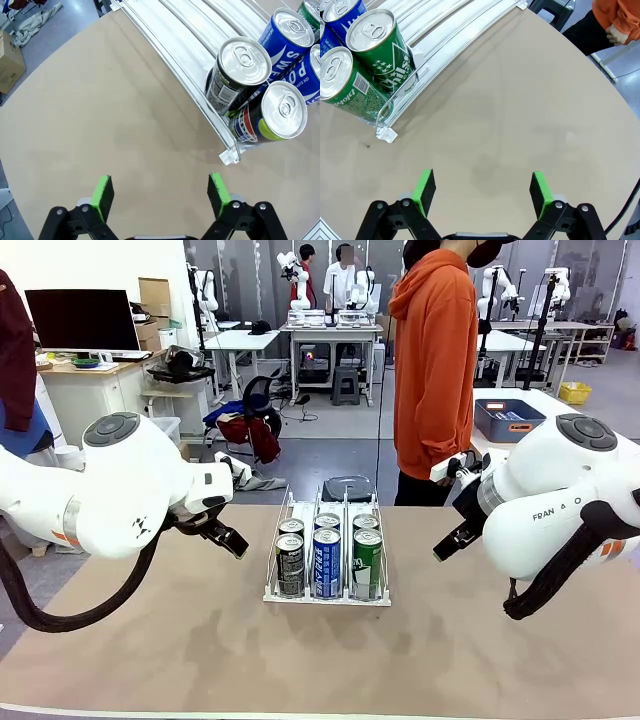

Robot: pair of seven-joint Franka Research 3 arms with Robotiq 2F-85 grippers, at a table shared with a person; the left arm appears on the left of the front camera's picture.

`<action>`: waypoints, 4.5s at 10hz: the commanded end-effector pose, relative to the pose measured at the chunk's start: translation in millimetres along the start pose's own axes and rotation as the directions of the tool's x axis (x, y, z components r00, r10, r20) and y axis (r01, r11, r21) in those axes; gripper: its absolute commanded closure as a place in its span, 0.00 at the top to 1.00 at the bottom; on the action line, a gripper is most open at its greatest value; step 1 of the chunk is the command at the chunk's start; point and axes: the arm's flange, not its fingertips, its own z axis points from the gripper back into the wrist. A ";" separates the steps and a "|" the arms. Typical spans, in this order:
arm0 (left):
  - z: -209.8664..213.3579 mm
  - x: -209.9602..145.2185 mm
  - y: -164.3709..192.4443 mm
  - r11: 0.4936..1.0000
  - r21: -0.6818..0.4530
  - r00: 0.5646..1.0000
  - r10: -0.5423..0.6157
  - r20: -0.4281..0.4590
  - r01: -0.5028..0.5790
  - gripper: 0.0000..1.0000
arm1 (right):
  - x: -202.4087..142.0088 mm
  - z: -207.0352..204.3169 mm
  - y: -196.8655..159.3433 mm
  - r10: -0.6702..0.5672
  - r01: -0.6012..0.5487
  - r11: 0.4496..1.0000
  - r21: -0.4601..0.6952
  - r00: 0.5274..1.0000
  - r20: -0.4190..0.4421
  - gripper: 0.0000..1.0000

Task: Fill the beverage cans into the dispenser.
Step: Pick up the Sprite handed by the human.

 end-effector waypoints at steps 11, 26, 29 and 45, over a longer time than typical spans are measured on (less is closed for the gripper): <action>128.9 58.3 42.6 0.826 -0.543 0.985 -0.172 0.016 0.153 1.00 | 63.7 112.1 -48.8 0.180 -0.233 0.858 0.458 0.971 0.156 1.00; 201.2 71.8 102.8 0.831 -0.505 0.973 -0.203 0.115 0.233 1.00 | 73.2 194.7 -121.5 0.089 -0.195 0.842 0.503 0.970 0.227 1.00; 222.2 91.9 100.8 0.819 -0.498 0.957 -0.270 0.107 0.287 1.00 | 87.1 214.1 -131.5 0.106 -0.199 0.828 0.525 0.974 0.201 1.00; 307.3 135.1 106.6 0.878 -0.305 0.923 -0.307 0.233 0.369 1.00 | 128.7 296.7 -177.7 0.098 -0.199 0.905 0.377 0.957 0.272 1.00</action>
